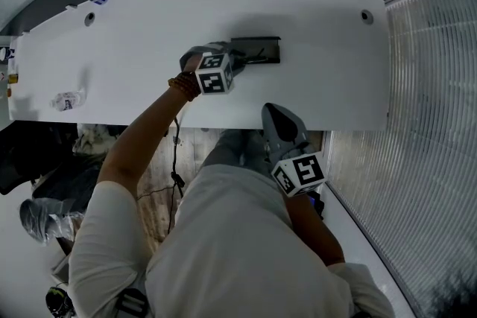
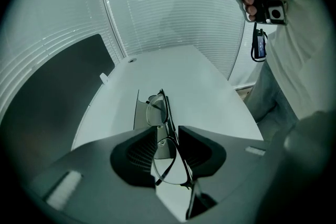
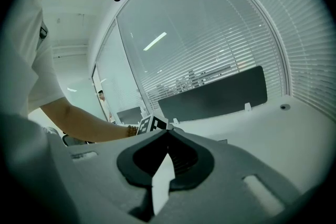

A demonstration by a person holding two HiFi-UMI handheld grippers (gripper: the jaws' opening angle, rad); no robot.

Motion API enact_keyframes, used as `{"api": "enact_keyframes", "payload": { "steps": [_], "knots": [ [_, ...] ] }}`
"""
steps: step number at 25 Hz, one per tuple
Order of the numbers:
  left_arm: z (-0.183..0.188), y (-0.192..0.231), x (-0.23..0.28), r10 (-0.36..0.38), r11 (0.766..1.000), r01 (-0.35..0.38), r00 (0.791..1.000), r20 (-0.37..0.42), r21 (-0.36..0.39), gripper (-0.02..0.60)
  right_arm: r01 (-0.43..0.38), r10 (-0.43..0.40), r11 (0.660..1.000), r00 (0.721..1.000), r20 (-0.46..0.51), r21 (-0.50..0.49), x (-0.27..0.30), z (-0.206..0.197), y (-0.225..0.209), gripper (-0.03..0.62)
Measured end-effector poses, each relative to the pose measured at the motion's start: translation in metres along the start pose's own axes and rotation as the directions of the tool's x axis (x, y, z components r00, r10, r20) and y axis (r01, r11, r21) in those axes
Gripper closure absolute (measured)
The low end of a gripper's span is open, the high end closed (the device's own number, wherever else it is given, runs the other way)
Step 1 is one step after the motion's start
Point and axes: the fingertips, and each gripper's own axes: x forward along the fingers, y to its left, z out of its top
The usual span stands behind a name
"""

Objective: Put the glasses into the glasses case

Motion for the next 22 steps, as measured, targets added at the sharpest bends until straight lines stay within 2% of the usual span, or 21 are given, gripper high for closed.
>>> {"api": "enact_keyframes", "payload": {
  "steps": [11, 22],
  "knots": [
    [-0.003, 0.028, 0.040, -0.037, 0.998, 0.039, 0.998, -0.048, 0.051, 0.449, 0.026, -0.025, 0.999, 0.999, -0.026, 0.035, 0.004, -0.014, -0.015, 0.591],
    [-0.011, 0.030, 0.069, -0.038, 0.993, 0.049, 0.995, -0.096, 0.112, 0.449, 0.049, -0.044, 0.995, 0.997, -0.055, 0.085, 0.004, -0.034, -0.029, 0.591]
  ]
}}
